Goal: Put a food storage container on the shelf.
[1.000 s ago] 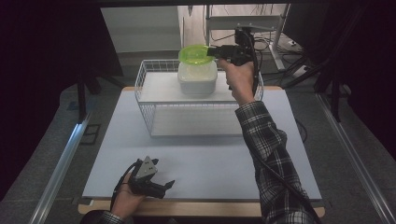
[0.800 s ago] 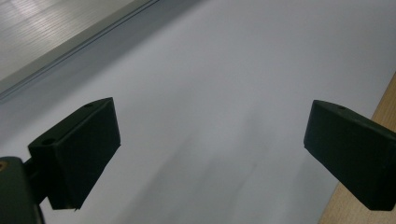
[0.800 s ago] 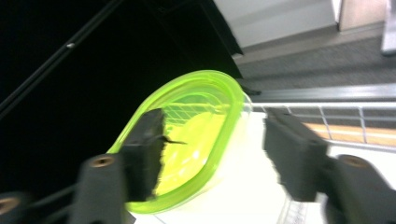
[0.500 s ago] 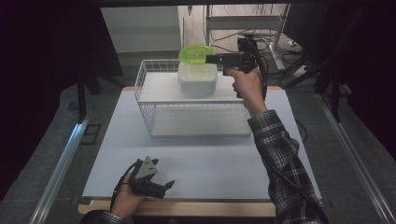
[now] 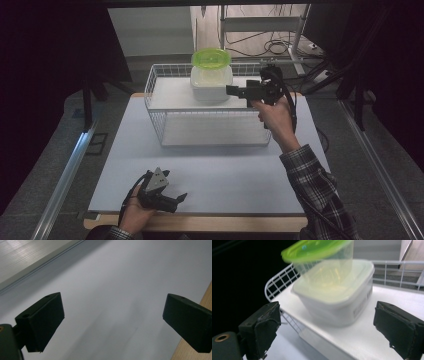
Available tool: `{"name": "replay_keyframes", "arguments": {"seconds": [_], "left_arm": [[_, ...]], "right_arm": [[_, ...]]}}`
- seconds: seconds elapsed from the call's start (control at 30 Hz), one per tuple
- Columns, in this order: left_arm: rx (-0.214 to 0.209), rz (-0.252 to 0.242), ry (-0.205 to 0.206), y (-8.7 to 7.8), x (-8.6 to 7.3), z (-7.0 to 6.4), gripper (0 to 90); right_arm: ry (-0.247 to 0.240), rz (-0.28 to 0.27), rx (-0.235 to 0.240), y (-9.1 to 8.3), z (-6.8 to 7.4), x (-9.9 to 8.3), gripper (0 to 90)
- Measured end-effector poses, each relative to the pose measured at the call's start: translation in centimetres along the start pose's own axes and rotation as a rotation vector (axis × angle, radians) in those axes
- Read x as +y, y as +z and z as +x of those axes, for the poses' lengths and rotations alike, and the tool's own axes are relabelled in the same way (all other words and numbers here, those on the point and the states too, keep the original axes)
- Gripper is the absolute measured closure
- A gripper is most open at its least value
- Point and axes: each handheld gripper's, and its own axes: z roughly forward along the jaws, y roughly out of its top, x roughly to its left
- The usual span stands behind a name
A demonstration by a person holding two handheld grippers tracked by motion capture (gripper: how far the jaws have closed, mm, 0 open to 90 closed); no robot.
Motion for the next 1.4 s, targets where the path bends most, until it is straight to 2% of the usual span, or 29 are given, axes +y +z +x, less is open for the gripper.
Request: {"name": "replay_keyframes", "arguments": {"seconds": [0.23,0.37,0.67,0.83,0.93,1.17,1.27,1.4], "left_arm": [[0.001,0.001,0.000,0.0,0.0,0.0,3.3],[0.001,0.006,0.006,0.0,0.0,0.0,3.3],[0.000,0.002,-0.003,0.0,0.0,0.0,3.3],[0.002,0.002,-0.003,0.1,0.0,0.0,3.2],[-0.001,0.004,-0.006,0.0,0.0,0.0,3.2],[-0.007,0.007,-0.014,0.1,-0.1,0.1,2.9],[-0.008,0.007,-0.015,0.1,-0.1,0.1,2.9],[-0.008,0.015,-0.011,0.1,-0.1,0.1,2.9]], "right_arm": [[-0.074,0.028,0.005,-0.7,0.4,-3.3,5.1],[-0.082,0.049,0.024,-0.9,0.4,-5.6,3.5],[-0.079,0.120,0.027,-0.9,-0.4,-10.6,0.3],[-0.101,0.133,0.007,-1.2,-0.9,-13.4,0.7],[-0.118,0.135,-0.025,-1.4,-1.4,-15.2,1.1],[-0.138,0.182,-0.068,-1.5,-2.2,-19.3,1.1],[-0.167,0.222,-0.091,-1.2,-2.1,-21.1,1.0],[-0.219,0.311,-0.106,-0.4,-1.9,-23.1,0.0]]}}
